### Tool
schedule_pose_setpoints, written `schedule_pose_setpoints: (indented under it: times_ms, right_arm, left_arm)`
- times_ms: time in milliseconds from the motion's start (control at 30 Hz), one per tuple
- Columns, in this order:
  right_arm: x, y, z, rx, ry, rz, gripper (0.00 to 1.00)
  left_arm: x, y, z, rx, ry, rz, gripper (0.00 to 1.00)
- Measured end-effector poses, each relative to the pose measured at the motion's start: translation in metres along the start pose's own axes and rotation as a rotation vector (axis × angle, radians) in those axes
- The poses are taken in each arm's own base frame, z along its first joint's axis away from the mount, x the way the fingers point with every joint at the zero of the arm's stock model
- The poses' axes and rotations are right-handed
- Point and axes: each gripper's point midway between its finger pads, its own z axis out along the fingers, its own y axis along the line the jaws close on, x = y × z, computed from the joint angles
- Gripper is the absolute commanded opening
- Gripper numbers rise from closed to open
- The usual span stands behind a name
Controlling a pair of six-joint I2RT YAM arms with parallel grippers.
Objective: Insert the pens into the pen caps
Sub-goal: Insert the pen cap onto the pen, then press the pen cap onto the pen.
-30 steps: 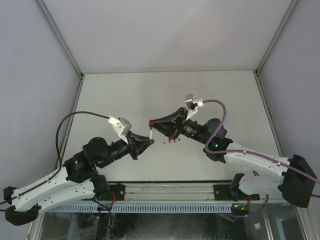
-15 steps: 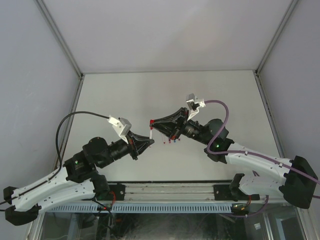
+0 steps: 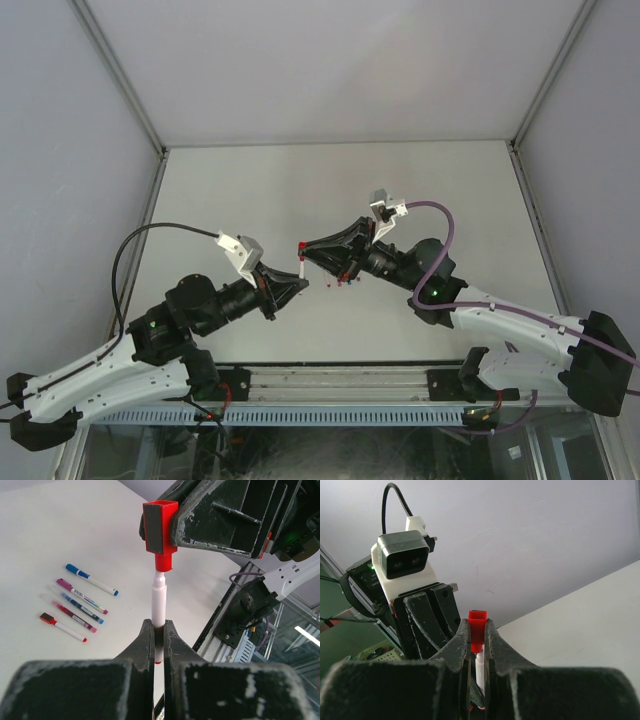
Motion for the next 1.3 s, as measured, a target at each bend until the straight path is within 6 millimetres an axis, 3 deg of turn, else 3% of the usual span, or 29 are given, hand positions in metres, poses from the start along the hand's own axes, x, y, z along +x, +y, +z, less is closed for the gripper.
schedule_pose_setpoints:
  times_ms: [800,1300]
  right_arm:
    - [0.009,-0.011,-0.001,0.067,0.020,0.001,0.00]
    - [0.019,-0.004,-0.002,0.068,-0.005,-0.007,0.00]
  left_arm:
    - [0.001,0.004,0.000,-0.020,0.000,0.001,0.00]
    - [0.005,0.005,-0.005,-0.027,0.016,0.000,0.00]
